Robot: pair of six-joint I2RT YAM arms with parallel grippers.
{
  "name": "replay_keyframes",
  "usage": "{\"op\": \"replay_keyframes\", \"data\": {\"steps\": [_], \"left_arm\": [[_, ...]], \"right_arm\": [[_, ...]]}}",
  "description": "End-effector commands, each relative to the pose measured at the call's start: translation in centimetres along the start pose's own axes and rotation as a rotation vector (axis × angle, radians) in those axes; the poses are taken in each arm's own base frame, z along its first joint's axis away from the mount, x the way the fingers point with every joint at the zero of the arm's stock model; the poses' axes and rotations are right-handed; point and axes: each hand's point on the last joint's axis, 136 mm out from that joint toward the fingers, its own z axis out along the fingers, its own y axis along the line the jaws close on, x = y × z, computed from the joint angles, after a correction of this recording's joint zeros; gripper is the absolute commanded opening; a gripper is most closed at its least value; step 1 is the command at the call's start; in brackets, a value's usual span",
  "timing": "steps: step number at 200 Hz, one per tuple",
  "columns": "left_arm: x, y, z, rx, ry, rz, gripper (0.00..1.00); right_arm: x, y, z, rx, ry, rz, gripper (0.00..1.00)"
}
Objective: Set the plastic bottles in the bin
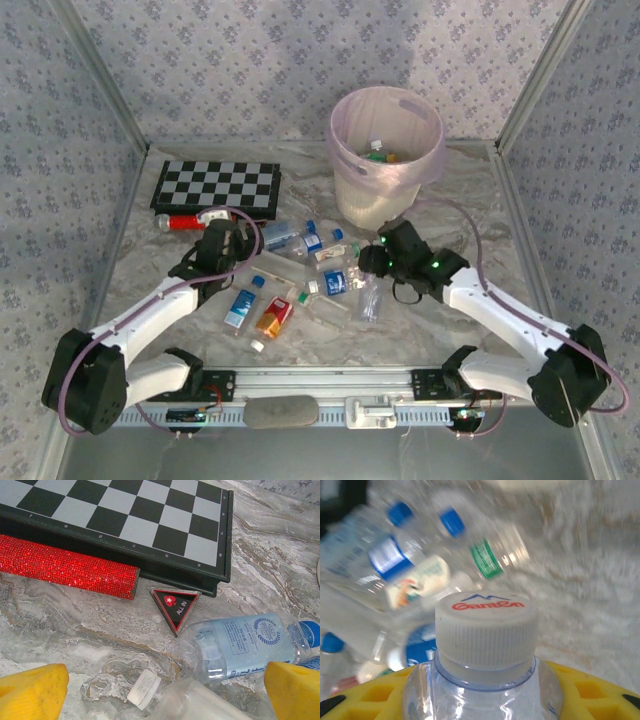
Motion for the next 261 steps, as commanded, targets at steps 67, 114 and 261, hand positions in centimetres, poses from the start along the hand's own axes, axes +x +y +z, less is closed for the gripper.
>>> {"op": "replay_keyframes", "data": {"steps": [67, 114, 261], "left_arm": [[-1.8, -0.7, 0.2, 0.012, -0.039, 0.000, 1.00], [-1.6, -0.3, -0.1, 0.008, -0.036, -0.003, 1.00], [0.3, 1.4, -1.0, -0.016, -0.014, 0.002, 1.00]], "right_arm": [[-15.1, 9.2, -10.7, -0.125, -0.368, -0.388, 0.46], [-23.0, 11.0, -12.5, -0.158, -0.526, -0.380, 0.45], [-37.1, 7.4, -4.4, -0.061, -0.610, -0.301, 0.45]]}}
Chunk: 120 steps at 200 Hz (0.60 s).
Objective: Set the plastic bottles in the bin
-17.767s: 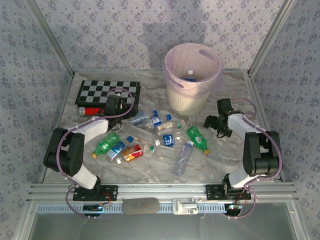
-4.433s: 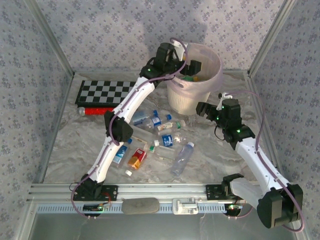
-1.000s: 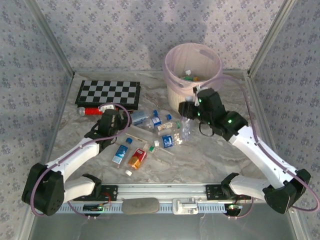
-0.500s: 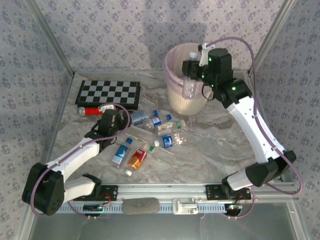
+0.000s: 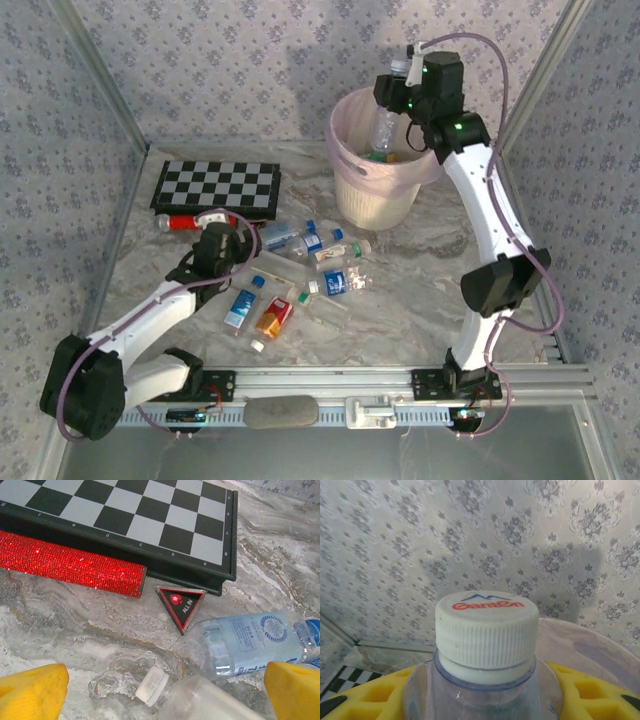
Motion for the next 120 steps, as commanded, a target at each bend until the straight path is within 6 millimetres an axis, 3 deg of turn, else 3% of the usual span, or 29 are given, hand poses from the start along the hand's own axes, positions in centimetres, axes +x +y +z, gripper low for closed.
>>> {"op": "replay_keyframes", "data": {"steps": [1, 74, 100, 120], "left_arm": [[-0.1, 0.8, -0.6, -0.014, -0.010, -0.001, 1.00], [0.4, 1.7, -1.2, -0.023, -0.018, 0.006, 1.00], [0.3, 1.7, -1.3, -0.021, -0.021, 0.009, 1.00], [0.4, 1.7, -1.4, -0.022, -0.020, 0.010, 1.00]], "right_arm": [[0.1, -0.1, 1.9, 0.004, -0.006, -0.033, 0.45], [8.4, -0.8, 7.8, 0.048, 0.186, -0.060, 0.47], [9.8, -1.1, 8.7, 0.057, 0.219, -0.056, 0.50], [9.7, -1.1, 8.8, 0.056, 0.220, -0.052, 0.55]]}}
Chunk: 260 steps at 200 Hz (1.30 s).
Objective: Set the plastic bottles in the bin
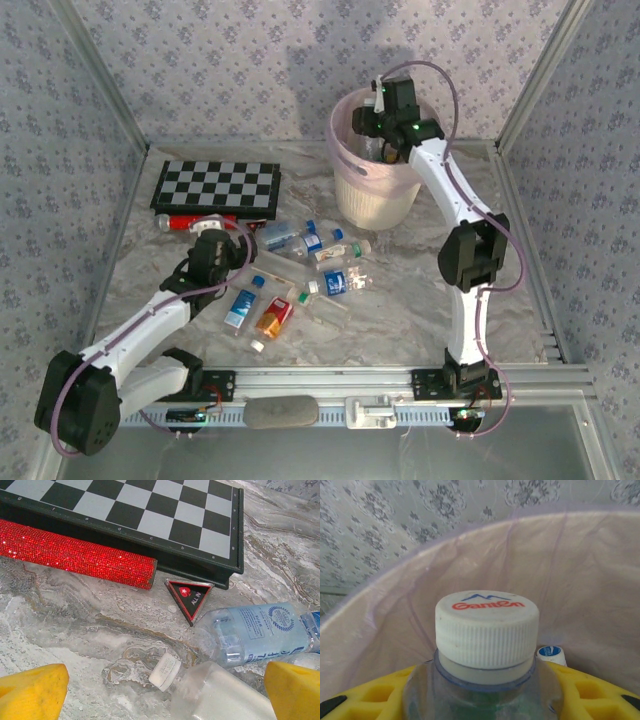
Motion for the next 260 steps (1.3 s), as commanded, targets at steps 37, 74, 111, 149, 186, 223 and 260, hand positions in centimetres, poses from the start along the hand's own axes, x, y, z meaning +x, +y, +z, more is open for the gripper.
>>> {"op": "replay_keyframes", "data": {"steps": [37, 74, 111, 149, 186, 223, 260], "left_arm": [[-0.3, 0.7, -0.5, -0.024, -0.007, 0.015, 1.00], [-1.0, 0.1, -1.0, -0.004, 0.004, 0.038, 1.00], [-1.8, -0.6, -1.7, 0.019, 0.011, 0.050, 1.00], [-1.9, -0.8, -2.7, 0.025, 0.054, 0.079, 1.00], [-1.6, -0.4, -3.7, 0.018, 0.095, 0.102, 1.00], [0.1, -0.7, -4.3, 0.059, 0.170, 0.080, 1.00], [4.0, -1.2, -4.8, 0.103, 0.328, 0.055, 1.00]], "right_arm": [[-2.9, 0.4, -1.7, 0.007, -0.058, -0.018, 0.71], [-5.1, 1.0, -4.5, 0.000, -0.113, -0.029, 0.96], [-6.2, 2.2, -8.8, -0.026, -0.174, -0.052, 0.99], [-4.3, 3.2, -12.9, -0.055, -0.204, -0.079, 0.99], [0.6, 3.6, -14.9, -0.080, -0.178, -0.071, 0.99], [6.3, 3.7, -15.6, -0.099, -0.143, -0.025, 0.99], [10.9, 3.2, -15.8, -0.094, -0.143, 0.025, 0.99]]}}
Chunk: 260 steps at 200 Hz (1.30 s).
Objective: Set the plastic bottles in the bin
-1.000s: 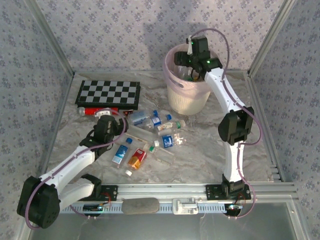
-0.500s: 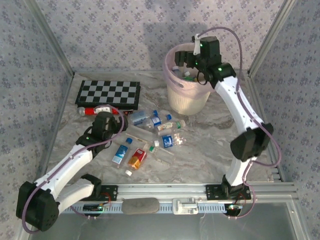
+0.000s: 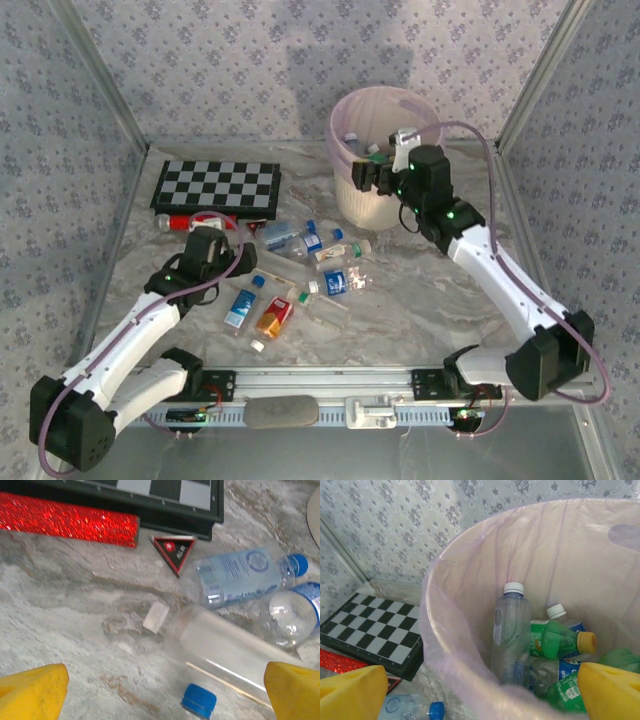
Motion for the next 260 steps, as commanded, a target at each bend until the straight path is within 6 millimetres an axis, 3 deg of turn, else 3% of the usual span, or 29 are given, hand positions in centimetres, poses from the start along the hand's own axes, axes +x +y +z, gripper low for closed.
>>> {"op": "replay_keyframes", "data": {"steps": [1, 57, 107, 145, 211, 260], "left_arm": [[2.6, -0.8, -0.5, 0.047, 0.120, -0.020, 1.00], [8.6, -0.2, -1.9, 0.019, 0.316, 0.004, 1.00], [12.9, 0.8, -1.5, -0.015, 0.415, -0.009, 1.00], [14.4, 1.5, -0.3, -0.050, 0.429, -0.001, 1.00], [15.2, 0.8, 1.9, -0.044, 0.438, 0.026, 0.95], [15.4, 1.0, 2.6, -0.064, 0.440, 0.047, 0.74]], "right_arm": [[4.7, -0.7, 0.1, 0.030, 0.068, 0.085, 0.99], [5.9, -1.3, -0.3, 0.059, 0.047, 0.093, 0.99], [5.6, -1.0, 0.0, 0.043, 0.046, 0.090, 0.99], [6.1, -1.0, 0.2, 0.039, 0.057, 0.102, 0.99], [6.3, -0.9, 0.4, 0.036, 0.068, 0.103, 0.99], [6.3, -1.0, 0.4, 0.042, 0.075, 0.099, 0.99]]}}
